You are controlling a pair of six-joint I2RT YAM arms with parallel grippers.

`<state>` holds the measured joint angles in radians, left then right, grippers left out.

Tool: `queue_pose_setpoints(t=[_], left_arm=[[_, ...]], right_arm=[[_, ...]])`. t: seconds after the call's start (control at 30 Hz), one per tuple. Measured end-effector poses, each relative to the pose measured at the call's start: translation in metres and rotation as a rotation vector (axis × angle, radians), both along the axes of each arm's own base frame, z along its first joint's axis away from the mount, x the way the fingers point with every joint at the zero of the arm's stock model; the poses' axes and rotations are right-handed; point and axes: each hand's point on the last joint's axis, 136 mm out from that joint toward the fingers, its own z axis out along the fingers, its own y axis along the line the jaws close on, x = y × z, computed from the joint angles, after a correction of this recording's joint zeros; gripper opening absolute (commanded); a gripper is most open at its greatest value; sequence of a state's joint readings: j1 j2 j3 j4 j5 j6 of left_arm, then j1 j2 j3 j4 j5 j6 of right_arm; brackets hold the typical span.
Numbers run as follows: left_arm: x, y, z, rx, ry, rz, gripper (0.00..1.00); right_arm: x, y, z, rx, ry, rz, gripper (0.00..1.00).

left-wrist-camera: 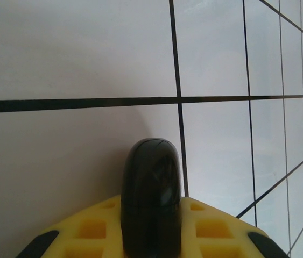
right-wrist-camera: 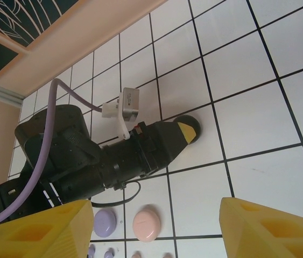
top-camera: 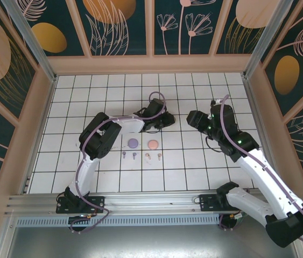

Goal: Insert wireless bluetooth earbuds into charging case

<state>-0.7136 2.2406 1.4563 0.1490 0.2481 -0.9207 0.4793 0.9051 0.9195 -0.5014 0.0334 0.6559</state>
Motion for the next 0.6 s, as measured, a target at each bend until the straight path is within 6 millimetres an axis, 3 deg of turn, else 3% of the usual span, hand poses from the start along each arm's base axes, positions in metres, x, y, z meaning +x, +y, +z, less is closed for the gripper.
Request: queue_pose_setpoints(t=[0.33, 0.6], left_arm=[[0.003, 0.007, -0.004, 0.062, -0.019, 0.011, 0.34], [0.003, 0.016, -0.001, 0.131, -0.050, 0.011, 0.45]], right_arm=[[0.000, -0.002, 0.002, -0.010, -0.012, 0.008, 0.65], [-0.001, -0.001, 0.002, -0.012, -0.012, 0.020, 0.73]])
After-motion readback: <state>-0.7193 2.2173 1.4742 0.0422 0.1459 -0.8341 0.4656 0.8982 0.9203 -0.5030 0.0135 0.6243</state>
